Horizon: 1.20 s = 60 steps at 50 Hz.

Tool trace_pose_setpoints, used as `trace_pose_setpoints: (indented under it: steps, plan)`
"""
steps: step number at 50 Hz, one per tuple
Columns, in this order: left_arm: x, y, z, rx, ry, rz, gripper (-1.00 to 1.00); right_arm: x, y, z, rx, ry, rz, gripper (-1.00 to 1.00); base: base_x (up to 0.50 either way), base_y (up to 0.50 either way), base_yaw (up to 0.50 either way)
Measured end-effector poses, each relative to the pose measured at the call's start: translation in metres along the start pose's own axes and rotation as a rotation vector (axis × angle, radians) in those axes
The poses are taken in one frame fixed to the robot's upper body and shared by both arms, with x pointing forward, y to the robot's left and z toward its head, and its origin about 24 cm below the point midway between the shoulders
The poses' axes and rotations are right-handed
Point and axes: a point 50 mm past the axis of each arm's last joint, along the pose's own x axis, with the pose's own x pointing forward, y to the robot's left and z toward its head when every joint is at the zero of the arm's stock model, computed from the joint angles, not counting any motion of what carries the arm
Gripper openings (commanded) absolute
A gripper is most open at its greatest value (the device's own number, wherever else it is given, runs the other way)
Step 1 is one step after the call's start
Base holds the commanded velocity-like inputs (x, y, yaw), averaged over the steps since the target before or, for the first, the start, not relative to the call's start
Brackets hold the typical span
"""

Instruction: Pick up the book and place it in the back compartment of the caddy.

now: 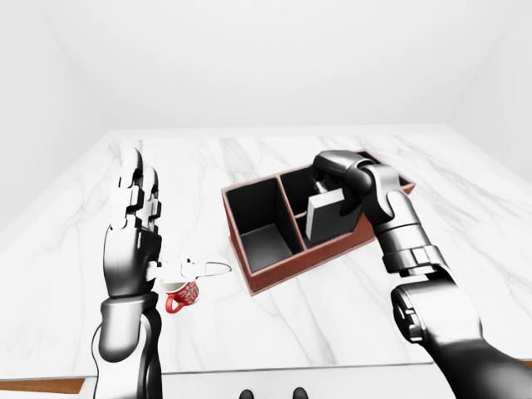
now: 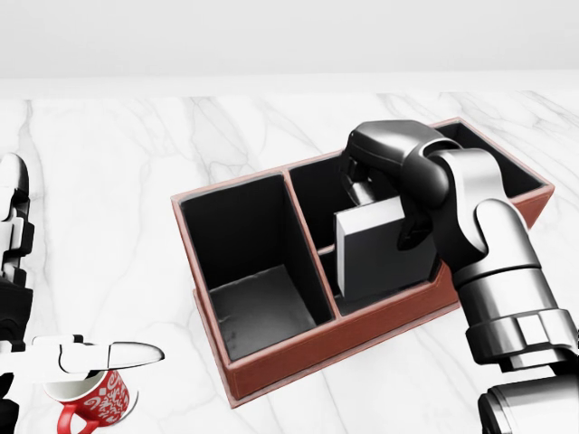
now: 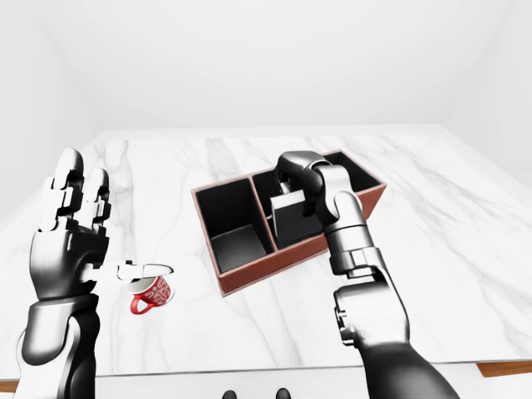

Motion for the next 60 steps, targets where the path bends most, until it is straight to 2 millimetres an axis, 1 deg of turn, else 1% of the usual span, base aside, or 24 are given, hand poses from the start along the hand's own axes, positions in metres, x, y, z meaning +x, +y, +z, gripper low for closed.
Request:
trace_pose_setpoints:
  steps: [22,39,60]
  plan:
    - [0.000,0.000,0.000,-0.001,-0.001,0.000,1.00,0.013,-0.001,-0.005,-0.005,0.046,-0.042,-1.00,0.00,0.00,0.00]
    - [0.000,0.000,0.001,-0.001,-0.004,0.000,1.00,0.021,0.004,-0.011,-0.064,0.103,-0.073,-1.00,0.00,0.00,0.00]
    - [0.000,0.000,0.001,-0.002,-0.005,0.000,1.00,0.026,0.009,-0.007,-0.086,0.108,-0.101,-1.00,0.00,0.00,0.00]
